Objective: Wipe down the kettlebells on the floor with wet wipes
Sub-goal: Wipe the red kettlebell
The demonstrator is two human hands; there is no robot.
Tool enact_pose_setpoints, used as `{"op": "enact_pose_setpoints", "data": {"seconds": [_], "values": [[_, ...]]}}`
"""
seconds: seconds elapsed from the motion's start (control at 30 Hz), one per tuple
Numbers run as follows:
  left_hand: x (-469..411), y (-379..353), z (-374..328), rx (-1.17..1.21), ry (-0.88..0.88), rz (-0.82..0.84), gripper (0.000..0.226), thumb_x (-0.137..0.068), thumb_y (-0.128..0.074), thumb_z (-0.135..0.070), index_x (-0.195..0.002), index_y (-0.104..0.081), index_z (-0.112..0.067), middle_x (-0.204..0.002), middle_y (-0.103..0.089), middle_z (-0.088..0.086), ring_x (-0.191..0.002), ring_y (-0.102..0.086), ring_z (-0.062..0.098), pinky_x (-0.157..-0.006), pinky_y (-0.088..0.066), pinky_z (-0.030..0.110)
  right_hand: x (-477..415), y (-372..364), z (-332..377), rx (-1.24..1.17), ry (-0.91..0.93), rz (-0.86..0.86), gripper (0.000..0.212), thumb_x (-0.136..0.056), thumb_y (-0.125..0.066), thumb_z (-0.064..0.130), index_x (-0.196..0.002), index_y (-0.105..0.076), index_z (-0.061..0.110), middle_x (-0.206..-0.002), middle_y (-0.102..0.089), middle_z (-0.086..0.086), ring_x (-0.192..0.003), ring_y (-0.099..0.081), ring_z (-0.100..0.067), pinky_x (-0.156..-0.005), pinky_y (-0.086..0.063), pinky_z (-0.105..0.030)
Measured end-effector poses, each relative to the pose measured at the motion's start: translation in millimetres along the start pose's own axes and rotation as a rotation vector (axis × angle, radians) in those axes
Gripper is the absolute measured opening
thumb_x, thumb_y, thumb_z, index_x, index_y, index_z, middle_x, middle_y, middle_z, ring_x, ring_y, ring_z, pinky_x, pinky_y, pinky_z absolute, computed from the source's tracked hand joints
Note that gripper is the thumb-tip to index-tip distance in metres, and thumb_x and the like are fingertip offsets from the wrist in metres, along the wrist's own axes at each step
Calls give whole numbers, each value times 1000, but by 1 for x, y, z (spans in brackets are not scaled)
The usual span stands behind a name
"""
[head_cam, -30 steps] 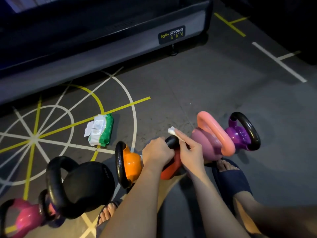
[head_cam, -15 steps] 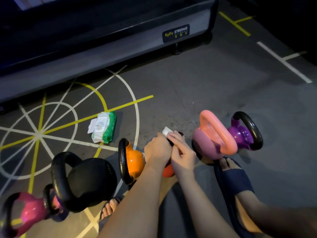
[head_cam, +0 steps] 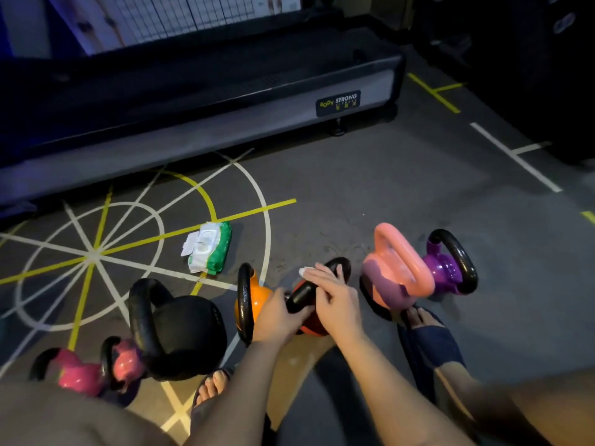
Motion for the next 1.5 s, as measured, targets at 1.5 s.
{"op": "enact_pose_setpoints", "data": {"seconds": [1.5], "values": [[12,-15,7,110,154,109,29,-100,-52,-46,-120,-38,-29,-112,-59,-1,-105,-64,25,-93,-52,47,-11,10,-2,201,117,113,50,-94,-49,1,-126,-66,36,-138,-60,13,-140,-43,-8,-122,-24,-29]]}}
Point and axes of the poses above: each hand's wrist, its own x-axis away from the middle knuckle, its own y-axis out of the back of the hand, z = x × y, the point moved 2 cm from there along -x, towards the middle knuckle
